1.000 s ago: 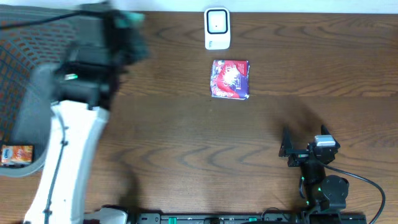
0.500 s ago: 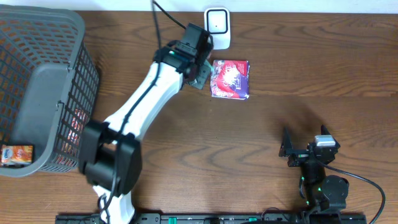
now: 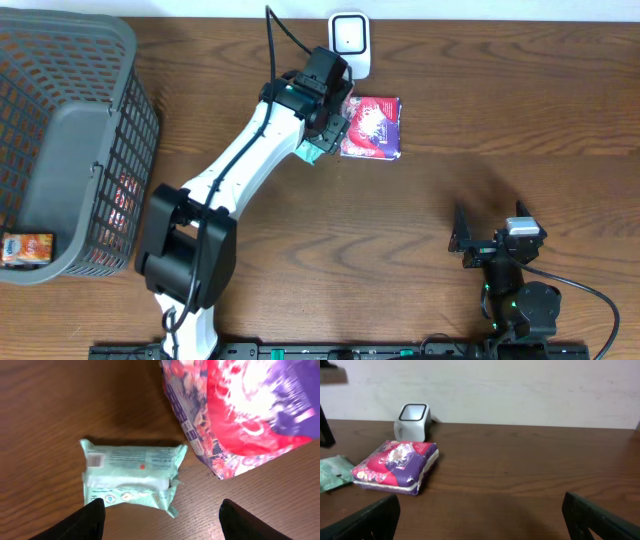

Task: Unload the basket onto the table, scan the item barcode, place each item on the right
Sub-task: 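Carry the green wipes pack with the left gripper and release it beside the pink pack, then reach the left gripper into the basket and grasp the orange Toppers chocolate bar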

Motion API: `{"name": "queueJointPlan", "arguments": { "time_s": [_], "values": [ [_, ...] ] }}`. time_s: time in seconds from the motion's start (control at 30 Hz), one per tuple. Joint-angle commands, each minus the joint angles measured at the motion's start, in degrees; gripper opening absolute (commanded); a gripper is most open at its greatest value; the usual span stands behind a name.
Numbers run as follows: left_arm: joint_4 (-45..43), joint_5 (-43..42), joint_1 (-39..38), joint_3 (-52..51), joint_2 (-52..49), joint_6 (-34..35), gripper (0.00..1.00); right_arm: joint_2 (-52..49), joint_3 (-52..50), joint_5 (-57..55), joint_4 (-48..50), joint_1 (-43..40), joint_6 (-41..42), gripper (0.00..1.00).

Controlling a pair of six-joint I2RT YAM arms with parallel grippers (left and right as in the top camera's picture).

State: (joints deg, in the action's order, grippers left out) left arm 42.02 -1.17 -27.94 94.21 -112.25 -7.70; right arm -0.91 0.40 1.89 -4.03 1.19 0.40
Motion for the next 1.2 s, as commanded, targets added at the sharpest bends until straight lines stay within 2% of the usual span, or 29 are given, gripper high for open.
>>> {"name": "queueJointPlan", "arguments": {
  "time_s": [0.0, 0.23, 0.37, 0.57, 0.73, 0.9, 1.03, 1.17],
  "values": [
    [-0.15, 0.66, 2.01, 2.49, 8.39, 1.4, 0.73, 0.2, -0.09, 0.15, -0.22, -0.39, -0.04, 0.99],
    [0.31, 7.74, 15.19, 2.51, 23.8, 15.67, 0.75, 0.2, -0.09, 0.15, -0.22, -0.39, -0.04, 0.99],
    [3.34, 10.08, 25.14, 2.51, 28.06, 24.2, 0.81, 0.2, -0.09, 0.15, -0.22, -0.39, -0.04, 0.99],
    [12.37, 10.51, 41.0, 1.7, 27.78, 37.88, 0.81, 0.2, -0.09, 0.15, -0.24, -0.39, -0.04, 0.99],
    [17.64, 11.06, 50.73, 0.17, 24.37, 48.15, 0.81, 0.2, -0.09, 0.15, -0.22, -0.39, -0.04, 0.99],
    [20.44, 10.32, 56.61, 0.0, 19.89, 49.18, 0.81, 0.2, -0.09, 0.15, -0.22, -0.39, -0.04, 0.99],
    [25.33, 3.5, 56.87, 0.0, 16.31, 48.46, 0.81, 0.2, -0.09, 0.15, -0.22, -0.39, -0.04, 0.99],
    [28.24, 3.06, 56.13, -0.11, 12.2, 48.54, 0.81, 0.2, -0.09, 0.15, -0.22, -0.39, -0.02, 0.99]
  ]
}}
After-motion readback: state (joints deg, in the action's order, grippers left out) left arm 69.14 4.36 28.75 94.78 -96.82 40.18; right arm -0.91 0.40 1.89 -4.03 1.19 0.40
